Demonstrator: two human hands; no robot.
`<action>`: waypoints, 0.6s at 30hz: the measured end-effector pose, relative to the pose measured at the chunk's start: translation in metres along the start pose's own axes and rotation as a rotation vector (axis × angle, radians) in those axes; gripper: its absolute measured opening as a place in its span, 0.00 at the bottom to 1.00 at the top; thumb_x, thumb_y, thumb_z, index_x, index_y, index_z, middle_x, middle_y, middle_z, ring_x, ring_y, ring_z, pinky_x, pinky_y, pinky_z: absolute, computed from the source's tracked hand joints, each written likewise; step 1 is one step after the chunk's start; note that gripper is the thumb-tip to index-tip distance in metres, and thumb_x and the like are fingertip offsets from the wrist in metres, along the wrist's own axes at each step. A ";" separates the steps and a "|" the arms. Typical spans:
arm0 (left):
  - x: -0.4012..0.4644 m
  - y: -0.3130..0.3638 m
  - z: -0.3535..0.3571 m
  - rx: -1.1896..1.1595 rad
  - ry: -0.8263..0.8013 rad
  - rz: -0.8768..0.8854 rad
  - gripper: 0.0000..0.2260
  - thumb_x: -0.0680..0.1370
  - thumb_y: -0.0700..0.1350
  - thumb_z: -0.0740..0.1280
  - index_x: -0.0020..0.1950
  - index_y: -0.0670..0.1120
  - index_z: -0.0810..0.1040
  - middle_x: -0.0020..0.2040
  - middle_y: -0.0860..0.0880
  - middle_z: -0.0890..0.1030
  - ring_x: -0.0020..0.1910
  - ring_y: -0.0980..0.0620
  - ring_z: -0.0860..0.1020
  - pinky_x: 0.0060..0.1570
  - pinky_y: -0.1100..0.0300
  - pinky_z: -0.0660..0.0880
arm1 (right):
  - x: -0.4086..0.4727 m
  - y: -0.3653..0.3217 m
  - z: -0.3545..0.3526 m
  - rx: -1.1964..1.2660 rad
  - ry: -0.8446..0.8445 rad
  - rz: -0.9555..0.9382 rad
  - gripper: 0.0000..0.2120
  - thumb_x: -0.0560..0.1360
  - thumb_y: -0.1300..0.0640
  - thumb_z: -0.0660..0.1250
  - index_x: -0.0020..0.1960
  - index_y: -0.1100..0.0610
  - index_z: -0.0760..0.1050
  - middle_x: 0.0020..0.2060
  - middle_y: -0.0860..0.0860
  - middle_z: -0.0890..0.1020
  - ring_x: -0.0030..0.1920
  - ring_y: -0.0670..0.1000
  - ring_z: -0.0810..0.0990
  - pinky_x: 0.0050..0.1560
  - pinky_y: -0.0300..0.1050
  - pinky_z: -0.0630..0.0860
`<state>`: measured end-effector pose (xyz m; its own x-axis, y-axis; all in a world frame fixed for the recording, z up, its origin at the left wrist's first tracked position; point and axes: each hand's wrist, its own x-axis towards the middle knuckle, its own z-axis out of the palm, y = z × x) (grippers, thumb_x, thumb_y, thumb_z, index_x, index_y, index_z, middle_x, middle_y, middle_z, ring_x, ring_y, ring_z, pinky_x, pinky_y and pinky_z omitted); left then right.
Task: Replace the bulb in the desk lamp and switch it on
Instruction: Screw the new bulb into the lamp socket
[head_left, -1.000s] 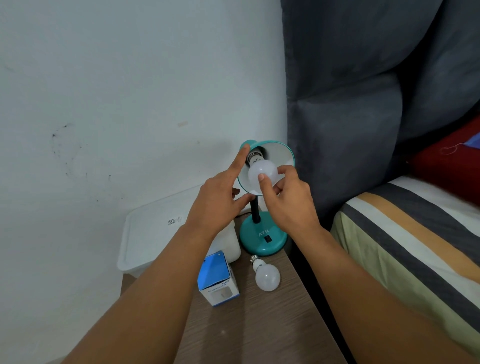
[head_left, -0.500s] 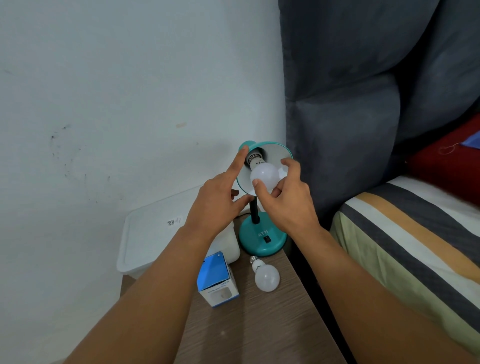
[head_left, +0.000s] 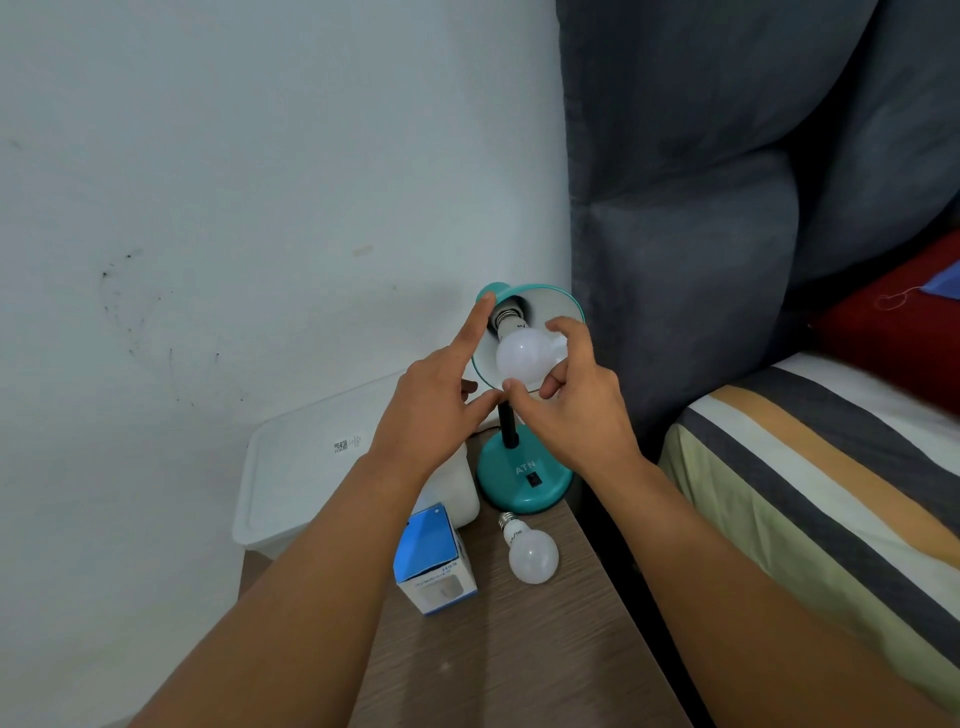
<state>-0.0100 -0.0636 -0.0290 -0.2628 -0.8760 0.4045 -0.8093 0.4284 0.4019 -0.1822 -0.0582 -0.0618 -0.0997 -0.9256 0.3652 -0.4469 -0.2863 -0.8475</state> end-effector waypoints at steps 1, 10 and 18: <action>0.000 0.000 0.000 -0.002 0.000 0.002 0.43 0.77 0.53 0.72 0.78 0.70 0.44 0.41 0.57 0.77 0.39 0.57 0.81 0.49 0.60 0.79 | 0.000 0.000 0.000 -0.007 0.000 -0.007 0.29 0.73 0.46 0.73 0.69 0.46 0.63 0.34 0.50 0.79 0.39 0.45 0.80 0.39 0.35 0.72; 0.000 0.002 0.001 -0.004 0.006 0.007 0.42 0.77 0.53 0.72 0.78 0.70 0.43 0.47 0.56 0.80 0.41 0.57 0.82 0.50 0.58 0.79 | 0.001 -0.001 0.002 0.004 0.025 0.064 0.35 0.71 0.40 0.72 0.71 0.47 0.59 0.35 0.50 0.80 0.40 0.47 0.81 0.45 0.43 0.77; 0.000 0.002 0.001 0.009 0.010 -0.001 0.43 0.77 0.54 0.72 0.77 0.71 0.43 0.51 0.55 0.82 0.42 0.58 0.82 0.51 0.62 0.78 | 0.004 -0.003 0.001 -0.034 0.031 0.123 0.30 0.74 0.34 0.64 0.67 0.52 0.67 0.41 0.51 0.81 0.44 0.50 0.81 0.42 0.44 0.77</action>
<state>-0.0124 -0.0630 -0.0288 -0.2570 -0.8739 0.4127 -0.8141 0.4259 0.3949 -0.1806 -0.0611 -0.0579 -0.1830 -0.9449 0.2713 -0.4591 -0.1619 -0.8735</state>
